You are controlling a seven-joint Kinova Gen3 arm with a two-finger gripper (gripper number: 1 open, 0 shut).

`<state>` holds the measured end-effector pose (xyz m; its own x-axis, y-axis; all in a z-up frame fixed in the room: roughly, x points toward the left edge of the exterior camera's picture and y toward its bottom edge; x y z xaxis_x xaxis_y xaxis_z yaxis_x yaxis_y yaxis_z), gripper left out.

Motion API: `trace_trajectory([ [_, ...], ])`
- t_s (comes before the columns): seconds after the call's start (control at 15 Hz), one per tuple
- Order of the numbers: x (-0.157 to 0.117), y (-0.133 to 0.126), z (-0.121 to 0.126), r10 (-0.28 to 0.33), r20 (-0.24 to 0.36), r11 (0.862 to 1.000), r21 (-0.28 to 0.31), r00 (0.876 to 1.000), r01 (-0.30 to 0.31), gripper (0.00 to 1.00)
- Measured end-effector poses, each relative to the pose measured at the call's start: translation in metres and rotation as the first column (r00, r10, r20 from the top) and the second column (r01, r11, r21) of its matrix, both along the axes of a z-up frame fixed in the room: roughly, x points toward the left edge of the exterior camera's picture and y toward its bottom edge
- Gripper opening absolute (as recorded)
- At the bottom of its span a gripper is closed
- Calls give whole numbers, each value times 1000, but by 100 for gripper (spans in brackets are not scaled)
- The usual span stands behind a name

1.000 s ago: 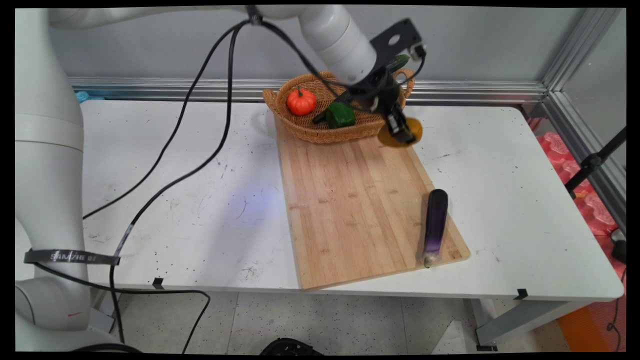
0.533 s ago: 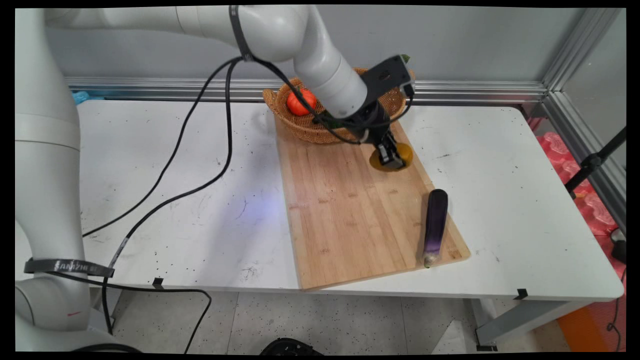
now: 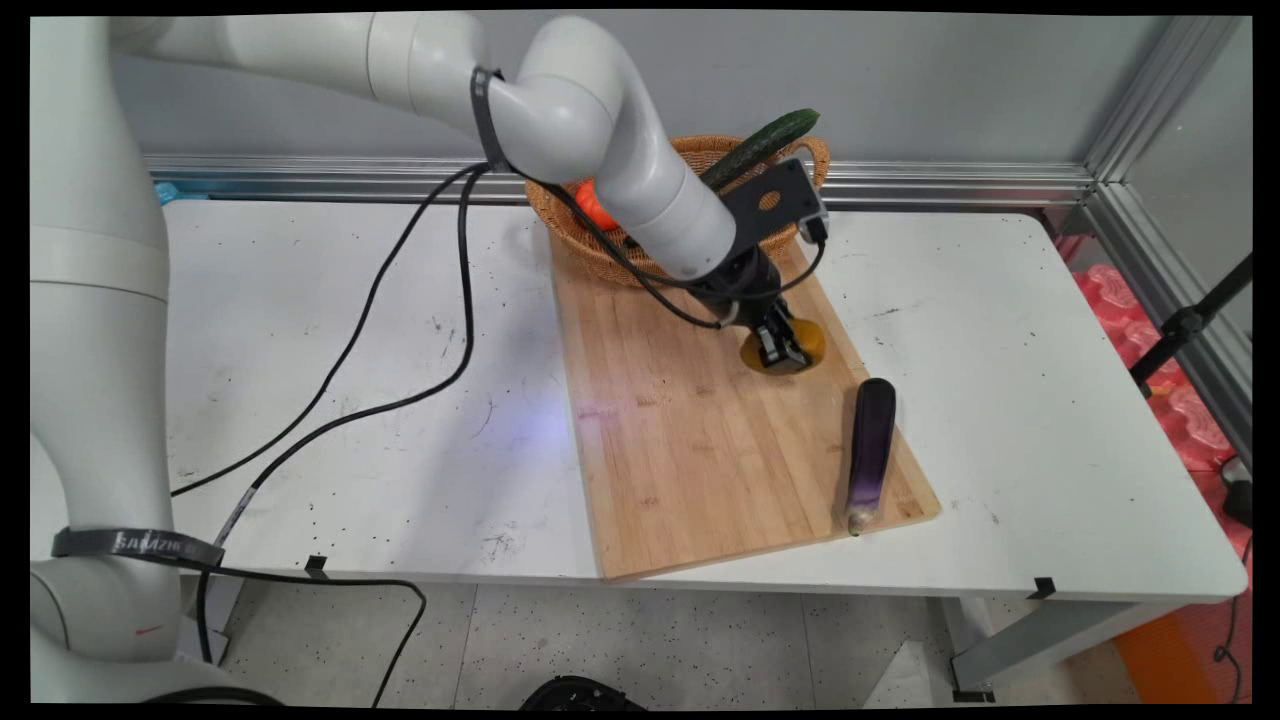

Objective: Place the picked object on the cutting board

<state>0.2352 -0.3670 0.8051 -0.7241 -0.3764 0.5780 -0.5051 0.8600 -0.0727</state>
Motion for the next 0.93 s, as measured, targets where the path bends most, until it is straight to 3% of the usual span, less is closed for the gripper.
trace_trajectory([
  [0.93,-14,10,-30,18,-20,1000,21,1000,-17,0],
])
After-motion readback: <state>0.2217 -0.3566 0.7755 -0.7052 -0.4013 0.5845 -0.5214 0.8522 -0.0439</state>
